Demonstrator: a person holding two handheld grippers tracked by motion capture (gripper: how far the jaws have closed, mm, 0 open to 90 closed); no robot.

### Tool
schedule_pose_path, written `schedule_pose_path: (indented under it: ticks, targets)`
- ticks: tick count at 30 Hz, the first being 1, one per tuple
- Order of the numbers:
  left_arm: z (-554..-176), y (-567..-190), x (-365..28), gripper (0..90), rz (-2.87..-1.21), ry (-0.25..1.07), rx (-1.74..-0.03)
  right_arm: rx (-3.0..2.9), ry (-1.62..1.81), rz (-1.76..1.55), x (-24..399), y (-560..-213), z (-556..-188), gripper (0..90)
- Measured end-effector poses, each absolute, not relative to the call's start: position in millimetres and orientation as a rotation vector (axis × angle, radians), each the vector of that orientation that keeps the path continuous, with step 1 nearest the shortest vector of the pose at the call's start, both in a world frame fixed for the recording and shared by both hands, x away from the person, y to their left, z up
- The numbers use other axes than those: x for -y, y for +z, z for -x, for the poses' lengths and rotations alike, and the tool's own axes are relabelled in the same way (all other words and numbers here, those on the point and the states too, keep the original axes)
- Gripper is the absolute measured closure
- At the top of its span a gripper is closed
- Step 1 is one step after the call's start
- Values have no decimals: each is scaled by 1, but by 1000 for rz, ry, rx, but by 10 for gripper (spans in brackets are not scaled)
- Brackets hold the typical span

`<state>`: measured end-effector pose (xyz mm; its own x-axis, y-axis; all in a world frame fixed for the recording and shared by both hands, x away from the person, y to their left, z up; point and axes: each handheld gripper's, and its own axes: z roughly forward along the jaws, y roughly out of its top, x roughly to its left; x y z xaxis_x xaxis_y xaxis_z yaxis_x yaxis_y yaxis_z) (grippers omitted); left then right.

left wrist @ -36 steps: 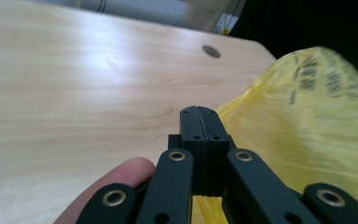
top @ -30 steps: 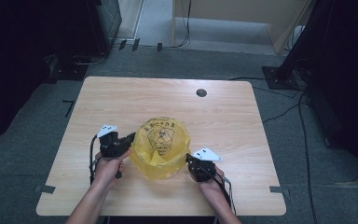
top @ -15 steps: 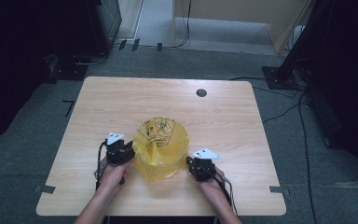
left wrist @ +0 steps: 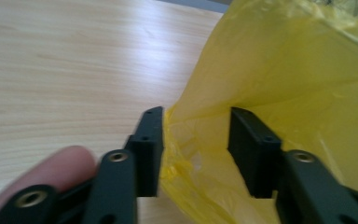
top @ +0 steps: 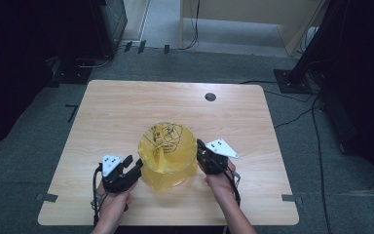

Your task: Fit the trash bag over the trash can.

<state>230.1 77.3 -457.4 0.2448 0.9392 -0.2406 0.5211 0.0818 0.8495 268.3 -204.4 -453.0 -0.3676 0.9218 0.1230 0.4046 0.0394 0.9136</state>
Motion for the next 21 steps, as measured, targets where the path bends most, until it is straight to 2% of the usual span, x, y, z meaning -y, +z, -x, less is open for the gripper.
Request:
schedule_pose_path:
  ticks: [2,7,11,12,14,18,21]
  targets:
    - [-232,-462,-71,661,-1571,586,-1425,-1803,1288,-1344,198,-455,-268,900]
    - [-243,-479,-57,897,-1617,658,-1470,-1877,1242,-1365,194,-478,-263,900]
    - [-258,-492,-57,898,-1653,647,-1486,-1942,1185,-1386,192,-496,-260,900]
    - [-261,-493,-60,866,-1666,647,-1486,-1969,1162,-1384,191,-499,-259,900]
    - [-269,-495,-71,736,-1656,599,-1512,-2012,1138,-1376,191,-501,-258,900]
    - [-255,-479,-92,697,-1543,581,-1553,-1923,1148,-1414,210,-485,-260,900]
    - [-240,-464,-91,686,-1484,566,-1538,-1813,1182,-1433,224,-464,-274,900]
